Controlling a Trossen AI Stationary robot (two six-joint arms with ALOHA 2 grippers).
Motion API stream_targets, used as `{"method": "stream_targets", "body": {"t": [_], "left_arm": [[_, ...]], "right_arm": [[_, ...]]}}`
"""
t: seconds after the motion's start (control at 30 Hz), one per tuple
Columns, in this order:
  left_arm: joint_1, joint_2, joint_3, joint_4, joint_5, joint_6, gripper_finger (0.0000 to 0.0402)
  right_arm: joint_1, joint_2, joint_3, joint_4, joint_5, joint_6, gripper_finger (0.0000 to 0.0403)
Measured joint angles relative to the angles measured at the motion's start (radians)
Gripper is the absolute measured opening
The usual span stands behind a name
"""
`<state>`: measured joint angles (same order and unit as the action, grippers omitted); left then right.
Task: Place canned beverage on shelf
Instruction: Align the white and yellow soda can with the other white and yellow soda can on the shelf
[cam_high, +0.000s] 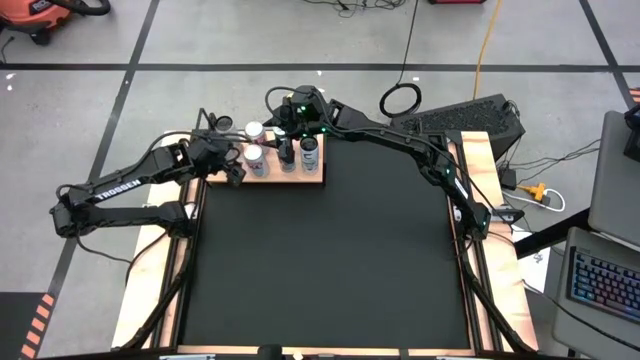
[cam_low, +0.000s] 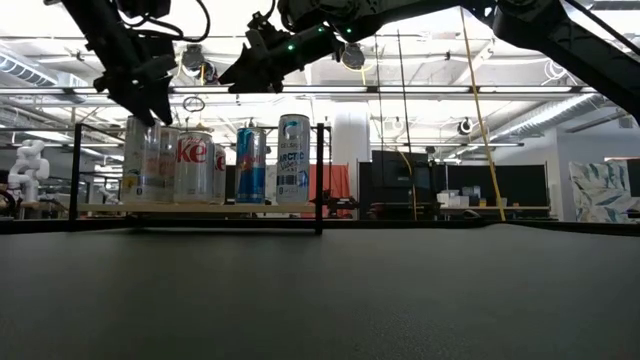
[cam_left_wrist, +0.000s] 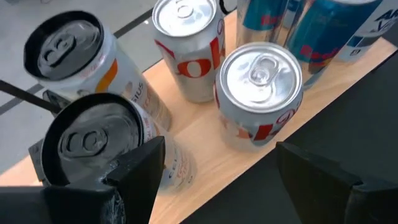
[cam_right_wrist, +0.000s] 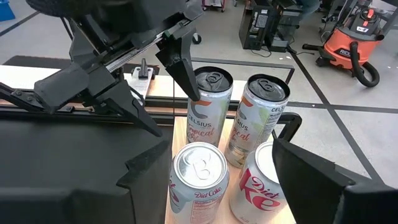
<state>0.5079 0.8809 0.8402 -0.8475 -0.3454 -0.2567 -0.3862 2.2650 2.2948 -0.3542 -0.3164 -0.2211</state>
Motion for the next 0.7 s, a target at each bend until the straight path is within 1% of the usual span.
{"method": "stream_targets", "body": {"t": [0.1,0.23,0.4,0.5,0.6,0.7], "left_arm": [[0.0,0.0,0.0,-0.015,0.008,-0.001,0.0308],[-0.003,0.0,0.0,-0.019,0.044,-0.001,0.0308],[-0.035,0.0,0.0,-0.037,0.056,-0.001,0.0308],[-0.055,-0.007,0.0,-0.044,0.044,-0.001,0.0308],[-0.073,-0.026,0.0,-0.034,-0.002,0.0,0.0308],[-0.079,-0.056,0.0,-0.009,-0.005,0.0,0.0308]], "right_arm": [[0.0,0.0,0.0,-0.002,0.0,0.0,0.0258],[0.0,0.0,0.0,-0.002,0.0,0.0,0.0258],[0.0,0.0,0.0,-0.009,0.0,0.0,0.0258],[0.0,0.0,0.0,-0.03,0.0,0.0,0.0258],[0.0,0.0,0.0,-0.042,0.0,0.0,0.0258],[0.0,0.0,0.0,-0.041,0.0,0.0,0.0258]]}}
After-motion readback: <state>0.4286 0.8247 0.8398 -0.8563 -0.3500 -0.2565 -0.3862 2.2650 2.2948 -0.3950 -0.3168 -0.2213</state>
